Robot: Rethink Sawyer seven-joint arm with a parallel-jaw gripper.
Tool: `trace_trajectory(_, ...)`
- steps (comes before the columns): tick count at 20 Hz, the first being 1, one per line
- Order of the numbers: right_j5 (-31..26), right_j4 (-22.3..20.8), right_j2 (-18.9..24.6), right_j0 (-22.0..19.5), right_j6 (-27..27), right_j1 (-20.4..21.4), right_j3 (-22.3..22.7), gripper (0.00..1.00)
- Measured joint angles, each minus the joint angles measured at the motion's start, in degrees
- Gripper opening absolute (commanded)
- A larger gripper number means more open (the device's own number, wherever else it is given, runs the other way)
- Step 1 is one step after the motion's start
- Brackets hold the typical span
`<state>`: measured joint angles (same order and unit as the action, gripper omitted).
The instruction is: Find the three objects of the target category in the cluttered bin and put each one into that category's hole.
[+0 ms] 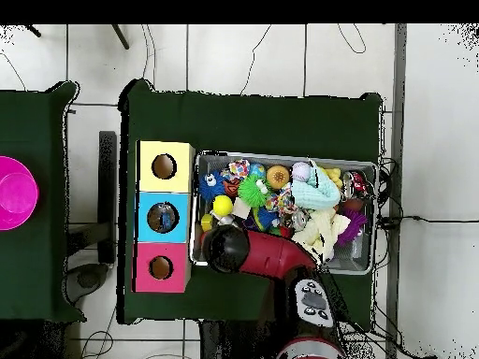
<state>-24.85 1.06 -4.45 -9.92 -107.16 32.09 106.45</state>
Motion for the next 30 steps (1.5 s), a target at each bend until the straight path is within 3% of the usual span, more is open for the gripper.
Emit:
trace_trajectory(7,3.6,0.0,1.2,0.0,0.0,-2.8,2.3,1.00)
trace_trajectory(17,6.0,0.0,1.3,-0.1,0.0,-2.6,2.4,1.00)
trace_trajectory(27,14.7,0.0,-0.9,2.0,0.0,-3.3,2.7,1.00)
trace_trajectory(28,15.0,0.0,-1.2,2.4,0.0,-3.4,2.7,0.00)
trace_trajectory(30,16.1,0.1,-1.5,2.7,0.0,-3.4,2.6,0.00)
